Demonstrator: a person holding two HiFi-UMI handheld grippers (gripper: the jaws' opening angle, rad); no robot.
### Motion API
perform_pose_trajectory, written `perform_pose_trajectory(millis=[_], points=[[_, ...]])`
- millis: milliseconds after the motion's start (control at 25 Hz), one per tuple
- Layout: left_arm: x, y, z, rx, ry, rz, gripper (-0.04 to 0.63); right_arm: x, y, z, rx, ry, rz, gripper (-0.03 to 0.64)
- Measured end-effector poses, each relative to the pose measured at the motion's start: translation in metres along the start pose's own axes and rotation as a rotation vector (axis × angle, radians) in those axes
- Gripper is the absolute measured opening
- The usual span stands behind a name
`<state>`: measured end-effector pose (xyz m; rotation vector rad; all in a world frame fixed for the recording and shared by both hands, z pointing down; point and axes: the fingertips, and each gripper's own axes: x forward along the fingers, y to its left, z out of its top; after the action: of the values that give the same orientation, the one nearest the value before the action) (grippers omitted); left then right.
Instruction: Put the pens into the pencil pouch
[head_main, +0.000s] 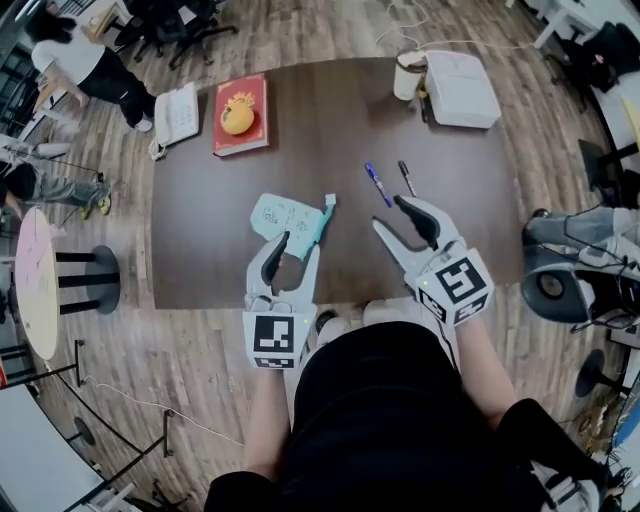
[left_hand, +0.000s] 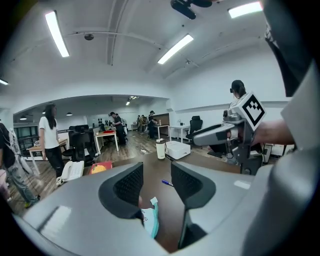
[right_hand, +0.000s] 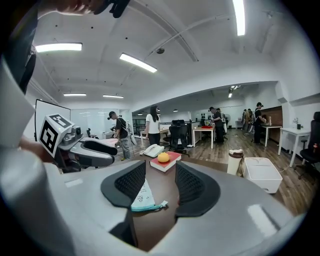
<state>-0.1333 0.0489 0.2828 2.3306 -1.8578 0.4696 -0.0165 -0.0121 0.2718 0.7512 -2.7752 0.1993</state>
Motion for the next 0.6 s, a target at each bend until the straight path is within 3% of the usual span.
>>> perform_pose_trajectory(millis=[600], points=[[0.02,-0.011,-0.05,-0.041,0.169,0.159,0.184,0.029,-0.023,-0.023,-0.016,0.068,0.187,0.167]])
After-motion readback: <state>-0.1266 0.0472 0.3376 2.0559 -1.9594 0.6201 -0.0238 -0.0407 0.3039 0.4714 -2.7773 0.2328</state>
